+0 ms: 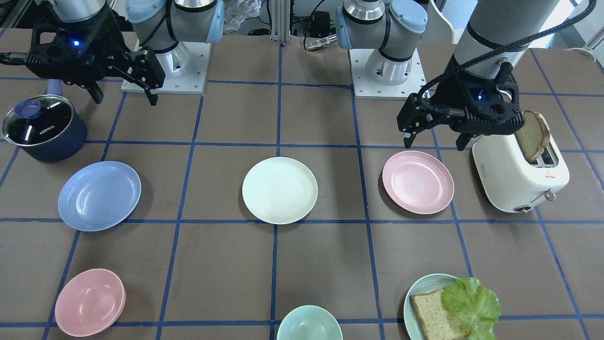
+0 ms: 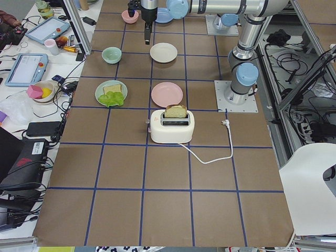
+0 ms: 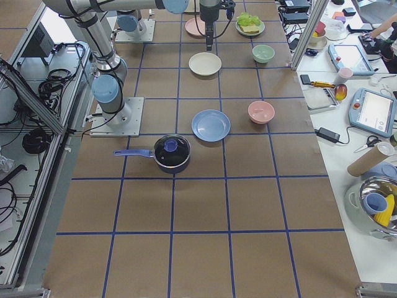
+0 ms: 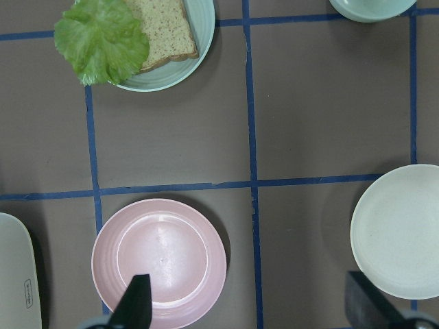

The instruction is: Stack three plates with pink and blue

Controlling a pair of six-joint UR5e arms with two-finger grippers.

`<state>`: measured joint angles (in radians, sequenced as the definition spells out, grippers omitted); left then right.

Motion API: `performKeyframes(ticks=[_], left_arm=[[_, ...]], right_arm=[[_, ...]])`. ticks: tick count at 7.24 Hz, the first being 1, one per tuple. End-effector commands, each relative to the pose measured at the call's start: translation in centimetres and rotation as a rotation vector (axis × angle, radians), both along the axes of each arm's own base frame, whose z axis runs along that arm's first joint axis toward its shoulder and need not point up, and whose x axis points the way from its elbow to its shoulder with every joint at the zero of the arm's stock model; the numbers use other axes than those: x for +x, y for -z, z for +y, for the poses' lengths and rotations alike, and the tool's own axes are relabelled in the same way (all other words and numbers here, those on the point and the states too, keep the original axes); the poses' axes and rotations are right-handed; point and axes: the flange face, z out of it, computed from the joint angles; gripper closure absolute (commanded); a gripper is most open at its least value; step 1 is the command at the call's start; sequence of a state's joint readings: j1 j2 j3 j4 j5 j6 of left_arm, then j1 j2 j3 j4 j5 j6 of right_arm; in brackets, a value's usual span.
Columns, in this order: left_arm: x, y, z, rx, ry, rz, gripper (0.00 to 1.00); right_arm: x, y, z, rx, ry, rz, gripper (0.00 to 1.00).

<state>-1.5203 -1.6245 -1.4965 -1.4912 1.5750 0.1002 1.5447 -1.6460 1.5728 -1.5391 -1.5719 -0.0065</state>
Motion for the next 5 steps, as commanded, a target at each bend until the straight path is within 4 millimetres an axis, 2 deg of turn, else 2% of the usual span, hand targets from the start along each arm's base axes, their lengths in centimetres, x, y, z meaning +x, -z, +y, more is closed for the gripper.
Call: performKeyframes(ticks=[1,2,3,5], left_arm=[[-0.3,-0.5,0.3,-0.01,0.01,0.002,0.0],[-0.4,0.3,0.5,0.005,0.011,0.01,0.0],[-0.4,1.1,-0.1,0.02,0.012,0.0,0.0],[-0.3,0.7,0.4,0.014,0.012,0.001,0.0]], right_arm=[[0.0,0.1,0.0,0.002,-0.003,0.0,0.0],[0.0,0.1,0.0,0.002,-0.003,0.0,0.0],[0.0,0.1,0.0,0.002,-0.004,0.001,0.0],[0.0,0.1,0.0,0.002,-0.001,0.0,0.0]])
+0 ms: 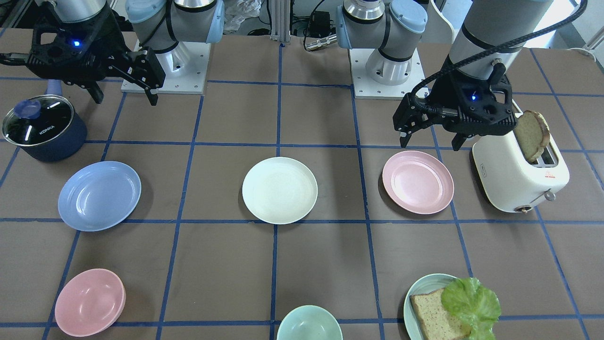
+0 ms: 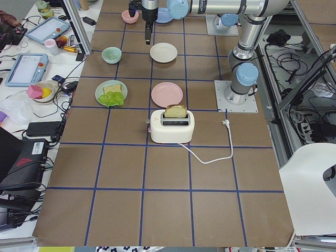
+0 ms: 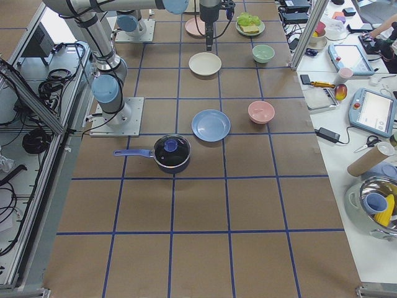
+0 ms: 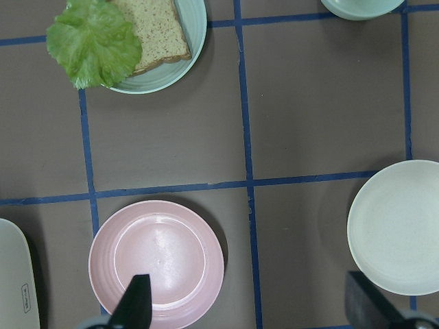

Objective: Stack three plates with pink and blue
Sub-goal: 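Move the left gripper down to the edge of the pink plate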

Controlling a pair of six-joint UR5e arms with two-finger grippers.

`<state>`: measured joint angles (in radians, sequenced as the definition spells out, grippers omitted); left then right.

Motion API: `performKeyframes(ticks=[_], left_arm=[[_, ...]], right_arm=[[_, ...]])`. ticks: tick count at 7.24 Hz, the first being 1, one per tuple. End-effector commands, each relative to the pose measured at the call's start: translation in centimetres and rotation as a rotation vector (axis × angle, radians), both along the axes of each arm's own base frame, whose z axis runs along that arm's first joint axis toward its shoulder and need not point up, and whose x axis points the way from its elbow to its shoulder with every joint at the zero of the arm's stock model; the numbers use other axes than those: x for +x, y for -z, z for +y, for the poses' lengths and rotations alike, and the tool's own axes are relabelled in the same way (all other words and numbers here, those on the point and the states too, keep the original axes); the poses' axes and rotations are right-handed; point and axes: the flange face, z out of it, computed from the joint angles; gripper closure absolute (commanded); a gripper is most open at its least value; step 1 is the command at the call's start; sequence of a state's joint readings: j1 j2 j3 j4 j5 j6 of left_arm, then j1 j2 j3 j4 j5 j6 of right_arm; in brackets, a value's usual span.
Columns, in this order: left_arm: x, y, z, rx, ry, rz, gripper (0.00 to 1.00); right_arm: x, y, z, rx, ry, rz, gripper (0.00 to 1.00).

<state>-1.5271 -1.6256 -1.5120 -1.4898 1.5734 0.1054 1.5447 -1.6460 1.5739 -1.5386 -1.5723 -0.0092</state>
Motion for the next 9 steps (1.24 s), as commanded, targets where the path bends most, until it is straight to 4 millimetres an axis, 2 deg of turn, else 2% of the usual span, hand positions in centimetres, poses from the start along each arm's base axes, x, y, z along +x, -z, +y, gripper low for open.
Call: performKeyframes(ticks=[1,2,4,5,6,7,9], left_arm=[[0.0,0.1,0.1,0.004,0.0,0.0,0.0],[0.0,0.1,0.1,0.002,0.001,0.0,0.0],[-0.1,1.3,-0.6,0.033,-0.002,0.0,0.0],[-0.1,2.9,-0.8,0.069,-0.002,0.001,0.0],[0.0,5.9,-0.4,0.12,-0.011,-0.001,0.0],[-0.2,8.2,0.8,0.155,-0.045,0.002,0.0],[-0.8,11.3,1.4,0.136,-0.058,-0.037,0.0]], right_arm=[[0.0,0.0,0.0,0.0,0.002,0.0,0.0],[0.0,0.0,0.0,0.0,0.002,0.0,0.0],[0.0,0.0,0.0,0.0,0.0,0.0,0.0],[0.0,0.1,0.0,0.006,-0.008,0.002,0.0],[0.0,0.2,-0.1,0.005,-0.009,0.002,0.0],[0.0,0.1,-0.1,0.003,-0.011,0.003,0.0],[0.0,0.3,-0.1,0.011,-0.011,0.003,0.0]])
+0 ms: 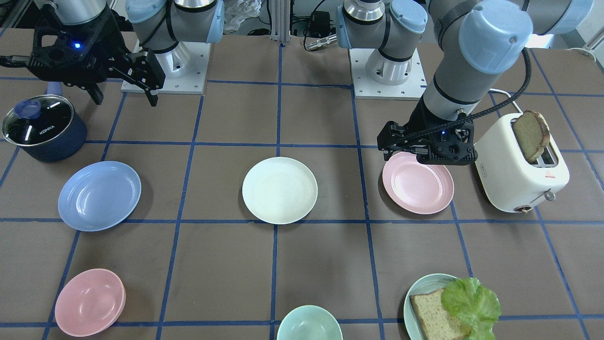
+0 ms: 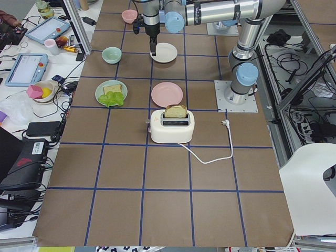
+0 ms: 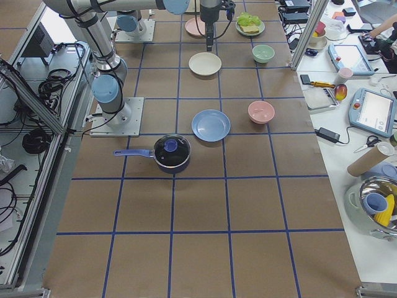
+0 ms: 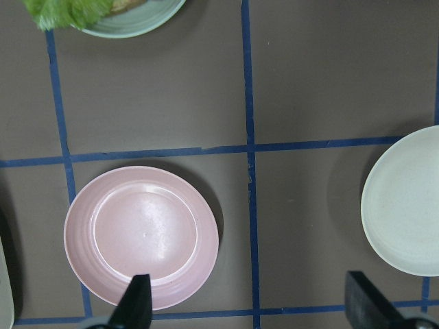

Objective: Stack three plates with pink and blue
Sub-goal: 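Move the left gripper down to the edge of the pink plate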

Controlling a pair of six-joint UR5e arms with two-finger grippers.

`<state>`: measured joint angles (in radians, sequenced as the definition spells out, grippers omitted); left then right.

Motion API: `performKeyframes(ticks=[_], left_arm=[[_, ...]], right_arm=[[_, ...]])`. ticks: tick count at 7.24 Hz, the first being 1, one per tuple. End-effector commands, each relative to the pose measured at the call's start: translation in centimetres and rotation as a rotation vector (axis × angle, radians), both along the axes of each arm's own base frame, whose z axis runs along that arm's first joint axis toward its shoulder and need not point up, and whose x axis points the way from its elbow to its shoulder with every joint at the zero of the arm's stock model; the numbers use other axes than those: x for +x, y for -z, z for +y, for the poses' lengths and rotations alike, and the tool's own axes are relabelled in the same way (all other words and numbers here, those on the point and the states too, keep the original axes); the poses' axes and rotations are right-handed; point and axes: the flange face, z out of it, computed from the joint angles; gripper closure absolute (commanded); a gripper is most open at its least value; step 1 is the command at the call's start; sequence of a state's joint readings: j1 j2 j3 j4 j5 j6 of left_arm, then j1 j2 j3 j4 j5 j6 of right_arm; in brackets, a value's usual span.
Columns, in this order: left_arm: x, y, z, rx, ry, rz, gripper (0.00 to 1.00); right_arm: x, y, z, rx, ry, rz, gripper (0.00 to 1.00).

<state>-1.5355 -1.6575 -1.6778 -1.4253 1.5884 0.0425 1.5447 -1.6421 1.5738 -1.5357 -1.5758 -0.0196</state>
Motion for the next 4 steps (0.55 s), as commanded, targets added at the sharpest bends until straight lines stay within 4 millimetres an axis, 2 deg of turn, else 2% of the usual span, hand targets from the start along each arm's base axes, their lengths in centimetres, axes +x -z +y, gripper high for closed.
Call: performKeyframes(ticks=[1,2,4], left_arm=[[-1.6,3.7,1.0,0.002,0.02,-0.114,0.01],[-2.3,4.7,1.2,-0.024,0.006,-0.132,0.02],[-2.4,7.8,2.8,-0.016,0.002,-0.133,0.03]], right_arm=[[0.0,0.1,0.0,0.004,-0.002,-0.002,0.0],[0.0,0.1,0.0,0.002,-0.002,-0.002,0.0],[-0.1,0.2,0.1,0.012,0.0,-0.002,0.0]])
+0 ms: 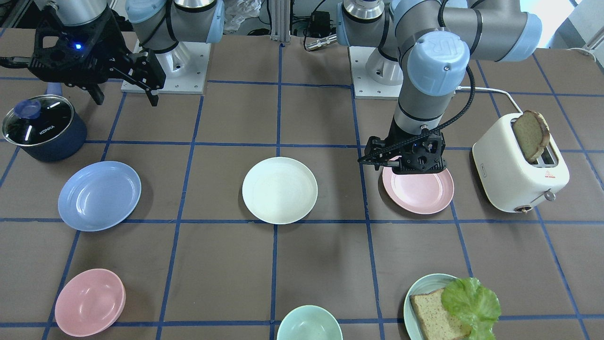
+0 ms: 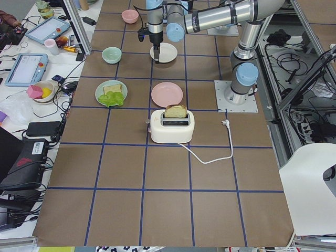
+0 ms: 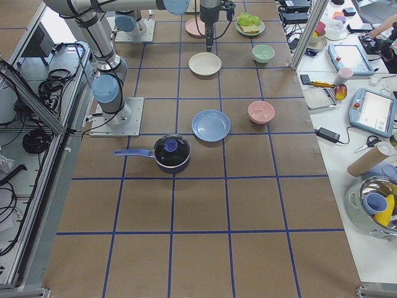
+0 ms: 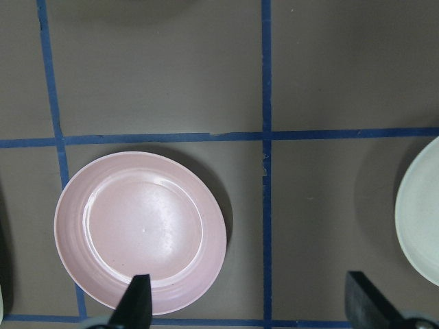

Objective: Stack three plates with pink and blue
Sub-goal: 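Move the left gripper down to the edge of the pink plate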

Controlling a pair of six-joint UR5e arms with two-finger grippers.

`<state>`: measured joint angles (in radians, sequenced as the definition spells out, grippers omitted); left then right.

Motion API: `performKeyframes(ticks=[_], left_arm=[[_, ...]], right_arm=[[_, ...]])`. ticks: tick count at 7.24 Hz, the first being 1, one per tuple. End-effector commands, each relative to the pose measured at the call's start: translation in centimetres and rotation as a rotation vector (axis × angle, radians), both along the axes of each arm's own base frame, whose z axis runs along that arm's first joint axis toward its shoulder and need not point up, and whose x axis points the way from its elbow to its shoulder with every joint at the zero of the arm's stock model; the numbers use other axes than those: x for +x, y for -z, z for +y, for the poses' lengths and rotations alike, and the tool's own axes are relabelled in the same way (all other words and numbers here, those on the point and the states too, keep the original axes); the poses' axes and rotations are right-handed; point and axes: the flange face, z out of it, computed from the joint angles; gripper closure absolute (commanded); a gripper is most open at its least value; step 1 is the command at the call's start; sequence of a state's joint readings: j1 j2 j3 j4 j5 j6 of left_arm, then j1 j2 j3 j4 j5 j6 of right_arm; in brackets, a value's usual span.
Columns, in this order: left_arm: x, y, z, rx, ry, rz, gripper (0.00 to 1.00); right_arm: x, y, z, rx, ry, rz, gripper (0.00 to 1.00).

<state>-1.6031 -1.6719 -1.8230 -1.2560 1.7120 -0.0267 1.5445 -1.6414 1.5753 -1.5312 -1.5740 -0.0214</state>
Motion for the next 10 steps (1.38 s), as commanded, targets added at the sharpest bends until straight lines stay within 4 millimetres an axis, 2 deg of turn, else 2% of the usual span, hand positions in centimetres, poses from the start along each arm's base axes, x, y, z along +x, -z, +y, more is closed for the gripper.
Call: performKeyframes(ticks=[1,2,5,7,10], left_arm=[[-0.1,4.2,1.9,-0.015,-0.008,-0.009,0.09],[0.0,5.8,2.7,-0.019,-0.01,-0.009,0.15],[0.0,8.7,4.3,0.039,-0.029,-0.011,0.18],[0.1,10.9,5.4,0.001,-0.02,-0.01,0.18],[0.8,12.4,6.0,0.015,-0.015,-0.077,0.21]], right_arm=[[-0.1,0.0,0.1,0.005,0.001,0.0,0.0],[-0.1,0.1,0.0,0.005,0.003,0.0,0.0],[0.0,-0.1,0.2,0.003,0.004,-0.002,0.0],[0.0,-0.2,0.1,0.0,0.006,-0.002,0.0],[0.0,-0.1,0.1,0.0,0.006,-0.002,0.0]])
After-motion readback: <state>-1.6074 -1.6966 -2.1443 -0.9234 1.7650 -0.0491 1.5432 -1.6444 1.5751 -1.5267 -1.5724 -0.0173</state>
